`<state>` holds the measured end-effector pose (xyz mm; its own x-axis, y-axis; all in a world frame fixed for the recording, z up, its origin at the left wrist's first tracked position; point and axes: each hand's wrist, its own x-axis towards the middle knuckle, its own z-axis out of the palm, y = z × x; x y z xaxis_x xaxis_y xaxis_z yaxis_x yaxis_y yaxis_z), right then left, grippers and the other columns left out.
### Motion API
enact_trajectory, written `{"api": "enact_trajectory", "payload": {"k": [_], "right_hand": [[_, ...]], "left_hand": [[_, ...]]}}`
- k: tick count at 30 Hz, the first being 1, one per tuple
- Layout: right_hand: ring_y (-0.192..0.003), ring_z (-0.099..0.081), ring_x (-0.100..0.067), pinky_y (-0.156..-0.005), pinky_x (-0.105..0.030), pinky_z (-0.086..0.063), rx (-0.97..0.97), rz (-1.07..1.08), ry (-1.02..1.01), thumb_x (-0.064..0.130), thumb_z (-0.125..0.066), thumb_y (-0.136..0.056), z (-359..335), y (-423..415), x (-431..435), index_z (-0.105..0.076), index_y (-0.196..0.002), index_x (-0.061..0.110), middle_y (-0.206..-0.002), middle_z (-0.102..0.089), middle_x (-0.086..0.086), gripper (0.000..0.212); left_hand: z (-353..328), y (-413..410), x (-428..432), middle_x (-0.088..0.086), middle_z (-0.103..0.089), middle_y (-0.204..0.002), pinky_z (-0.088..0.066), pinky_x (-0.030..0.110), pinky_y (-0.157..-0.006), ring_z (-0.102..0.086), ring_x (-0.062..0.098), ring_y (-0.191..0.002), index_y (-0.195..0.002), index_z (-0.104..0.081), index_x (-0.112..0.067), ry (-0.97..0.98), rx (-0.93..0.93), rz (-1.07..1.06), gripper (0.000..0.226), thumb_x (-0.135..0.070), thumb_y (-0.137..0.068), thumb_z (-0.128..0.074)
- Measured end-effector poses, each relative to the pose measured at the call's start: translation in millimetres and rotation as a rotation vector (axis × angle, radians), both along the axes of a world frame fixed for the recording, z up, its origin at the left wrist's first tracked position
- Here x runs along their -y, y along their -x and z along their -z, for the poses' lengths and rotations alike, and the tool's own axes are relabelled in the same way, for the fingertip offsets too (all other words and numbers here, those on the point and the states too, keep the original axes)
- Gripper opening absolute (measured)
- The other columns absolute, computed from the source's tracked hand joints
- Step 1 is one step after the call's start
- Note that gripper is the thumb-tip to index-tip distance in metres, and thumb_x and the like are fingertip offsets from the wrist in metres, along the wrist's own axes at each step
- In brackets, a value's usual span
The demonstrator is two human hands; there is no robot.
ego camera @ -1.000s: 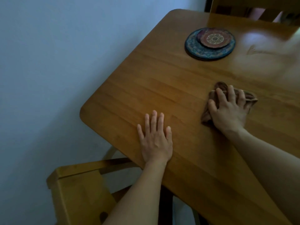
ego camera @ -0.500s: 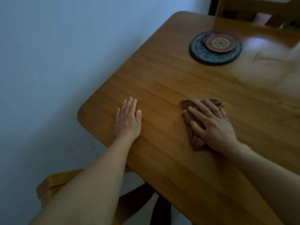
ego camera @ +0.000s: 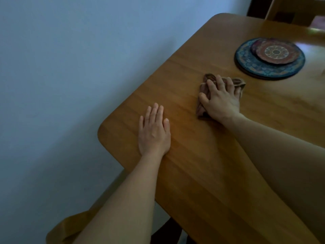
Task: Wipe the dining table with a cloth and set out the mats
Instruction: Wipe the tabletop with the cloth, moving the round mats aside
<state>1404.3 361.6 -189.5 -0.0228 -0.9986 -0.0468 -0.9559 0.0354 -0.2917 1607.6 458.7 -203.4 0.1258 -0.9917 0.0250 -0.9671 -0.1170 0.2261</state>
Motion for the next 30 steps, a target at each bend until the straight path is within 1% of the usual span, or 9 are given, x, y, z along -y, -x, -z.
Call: {"api": "enact_trajectory", "payload": {"k": [6, 10, 13, 15, 18, 23, 25, 27, 30], "right_hand": [[-0.149, 0.001, -0.032, -0.115, -0.057, 0.002, -0.014, -0.240, 0.022, 0.069, -0.029, -0.088, 1, -81, 35, -0.025, -0.151, 0.032, -0.163, -0.009, -0.001, 0.073], [-0.149, 0.001, -0.028, -0.116, -0.055, 0.004, 0.044, -0.432, 0.014, 0.062, -0.034, -0.090, 1, -116, 43, -0.029, -0.149, 0.037, -0.163, -0.012, 0.005, 0.064], [-0.149, -0.001, -0.024, -0.117, -0.053, 0.004, 0.084, -0.512, 0.005, 0.056, -0.032, -0.092, 3, -118, 36, -0.032, -0.147, 0.039, -0.162, -0.015, 0.008, 0.058], [-0.150, -0.003, -0.023, -0.117, -0.052, 0.001, 0.088, -0.502, 0.026, 0.055, -0.030, -0.093, 3, -109, 29, -0.033, -0.147, 0.039, -0.162, -0.017, 0.009, 0.056], [-0.149, -0.004, -0.023, -0.117, -0.051, -0.001, 0.063, -0.411, 0.043, 0.056, -0.029, -0.093, 1, -85, 24, -0.032, -0.147, 0.038, -0.162, -0.017, 0.008, 0.057], [-0.149, -0.001, -0.023, -0.118, -0.052, -0.002, 0.061, -0.100, 0.013, 0.060, -0.031, -0.091, -1, -14, 20, -0.030, -0.148, 0.037, -0.162, -0.014, 0.008, 0.061], [-0.149, 0.001, -0.024, -0.117, -0.052, -0.001, 0.061, -0.024, 0.009, 0.061, -0.033, -0.091, 1, 0, 8, -0.030, -0.149, 0.036, -0.162, -0.012, 0.007, 0.064], [-0.149, 0.003, -0.024, -0.117, -0.052, -0.001, 0.050, -0.013, 0.015, 0.064, -0.033, -0.090, 2, 0, -7, -0.028, -0.149, 0.036, -0.163, -0.011, 0.007, 0.065], [-0.149, 0.004, -0.024, -0.117, -0.052, 0.000, 0.053, -0.071, 0.007, 0.067, -0.035, -0.089, 3, -2, -29, -0.026, -0.149, 0.039, -0.163, -0.009, 0.009, 0.067]], "left_hand": [[3, 0, -2, -0.009, -0.006, -0.164, -0.003, 0.038, -0.123, 0.002, 0.010, -0.150, -0.156, -0.013, -0.027, 0.035, 0.037, 0.011, 0.054, -0.042, -0.103, -0.013], [3, -1, 0, -0.005, -0.010, -0.164, -0.003, 0.036, -0.123, -0.001, 0.009, -0.150, -0.155, -0.014, -0.020, 0.045, 0.026, -0.018, 0.056, -0.041, -0.103, -0.016], [1, -3, -1, -0.002, -0.014, -0.163, -0.003, 0.034, -0.123, -0.005, 0.010, -0.150, -0.154, -0.018, -0.016, 0.054, -0.024, -0.040, 0.055, -0.040, -0.104, -0.022], [0, -3, -2, -0.003, -0.017, -0.163, -0.003, 0.034, -0.123, -0.006, 0.010, -0.150, -0.151, -0.025, -0.018, 0.065, -0.052, -0.034, 0.051, -0.039, -0.104, -0.025], [-3, -4, -3, -0.005, -0.018, -0.162, -0.004, 0.034, -0.123, -0.007, 0.009, -0.150, -0.148, -0.031, -0.022, 0.068, -0.067, -0.023, 0.047, -0.039, -0.104, -0.027], [-3, -3, 0, -0.007, -0.016, -0.163, -0.002, 0.034, -0.122, -0.005, 0.009, -0.150, -0.150, -0.028, -0.026, 0.035, -0.050, -0.033, 0.048, -0.041, -0.104, -0.024], [-3, 0, 1, -0.007, -0.015, -0.163, -0.002, 0.035, -0.122, -0.005, 0.010, -0.150, -0.151, -0.026, -0.026, 0.023, -0.032, -0.035, 0.050, -0.041, -0.104, -0.023], [-3, 1, 1, -0.006, -0.014, -0.163, -0.002, 0.036, -0.122, -0.005, 0.011, -0.150, -0.152, -0.026, -0.026, 0.018, -0.016, -0.042, 0.051, -0.041, -0.104, -0.022], [-4, 1, 1, -0.006, -0.014, -0.163, -0.002, 0.036, -0.121, -0.006, 0.012, -0.150, -0.152, -0.026, -0.026, 0.011, -0.001, -0.052, 0.051, -0.041, -0.104, -0.022]]}}
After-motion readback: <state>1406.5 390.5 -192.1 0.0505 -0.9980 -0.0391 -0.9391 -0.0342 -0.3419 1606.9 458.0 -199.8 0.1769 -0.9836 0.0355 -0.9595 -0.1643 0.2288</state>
